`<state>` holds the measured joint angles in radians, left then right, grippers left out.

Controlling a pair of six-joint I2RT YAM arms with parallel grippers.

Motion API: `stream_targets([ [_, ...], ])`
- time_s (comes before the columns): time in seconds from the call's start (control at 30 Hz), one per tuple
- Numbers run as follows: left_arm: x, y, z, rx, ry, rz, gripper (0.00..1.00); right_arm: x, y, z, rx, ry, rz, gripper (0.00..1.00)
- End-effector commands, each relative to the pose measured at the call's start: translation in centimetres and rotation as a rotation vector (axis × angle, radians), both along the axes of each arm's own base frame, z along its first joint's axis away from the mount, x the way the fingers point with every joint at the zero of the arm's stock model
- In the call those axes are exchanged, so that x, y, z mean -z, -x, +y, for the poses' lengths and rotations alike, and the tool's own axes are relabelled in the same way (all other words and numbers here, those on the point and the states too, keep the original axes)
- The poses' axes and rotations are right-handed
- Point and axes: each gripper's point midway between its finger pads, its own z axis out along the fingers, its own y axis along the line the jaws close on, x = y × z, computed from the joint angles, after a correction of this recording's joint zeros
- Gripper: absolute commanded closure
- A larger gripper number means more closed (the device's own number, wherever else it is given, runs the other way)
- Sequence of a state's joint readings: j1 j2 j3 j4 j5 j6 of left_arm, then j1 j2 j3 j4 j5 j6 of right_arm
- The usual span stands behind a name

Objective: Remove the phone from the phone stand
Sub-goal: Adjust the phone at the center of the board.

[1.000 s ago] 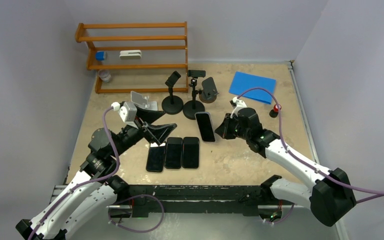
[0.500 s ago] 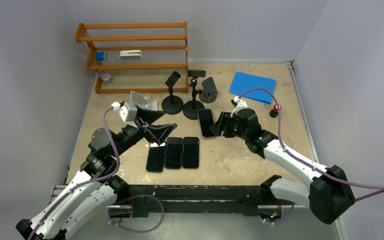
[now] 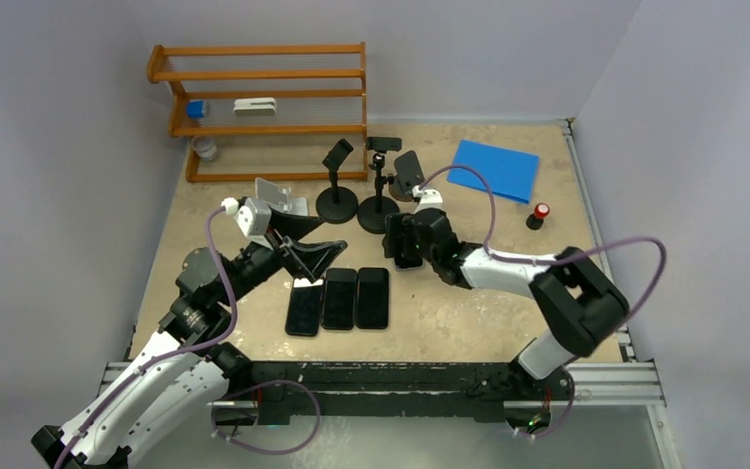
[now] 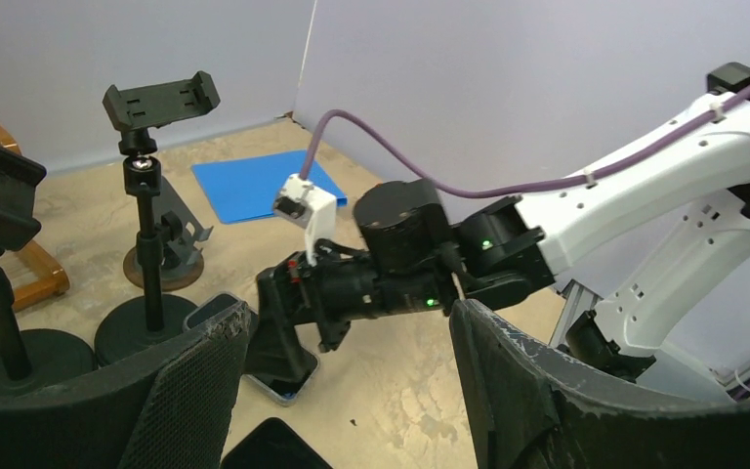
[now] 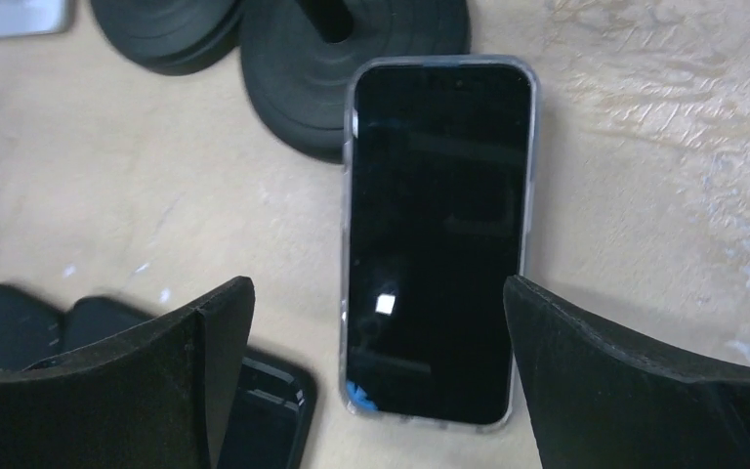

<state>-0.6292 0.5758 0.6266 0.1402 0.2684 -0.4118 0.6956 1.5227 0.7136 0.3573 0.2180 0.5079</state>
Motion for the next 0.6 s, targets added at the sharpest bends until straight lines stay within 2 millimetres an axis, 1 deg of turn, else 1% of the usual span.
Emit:
stream_targets([
  [0.0, -2.6, 0.3, 0.3, -0.006, 0.048, -0.048, 0.28, -0.5, -3.4, -0.1, 0.068, 0.082, -0.074, 0.01],
  [0.2, -2.5, 0.3, 0.2, -0.002, 0.044, -0.044, 0.28, 0.6, -4.4, 0.1, 0.077, 0.129, -0.064, 0.01],
  [0.3, -2.7, 0.3, 0.2, -0.002, 0.047, -0.048, 0.28, 1.6, -4.3, 0.8, 0.037, 0.139, -0.038, 0.01],
  [0.37, -2.6, 0.3, 0.2, -0.003, 0.047, -0.047, 0.28, 2.8, -4.0, 1.0, 0.017, 0.154, -0.003, 0.01],
  [0.57, -2.7, 0.3, 0.2, -0.002, 0.047, -0.048, 0.28, 4.9, -3.4, 0.5, 0.020, 0.186, 0.044, 0.02],
])
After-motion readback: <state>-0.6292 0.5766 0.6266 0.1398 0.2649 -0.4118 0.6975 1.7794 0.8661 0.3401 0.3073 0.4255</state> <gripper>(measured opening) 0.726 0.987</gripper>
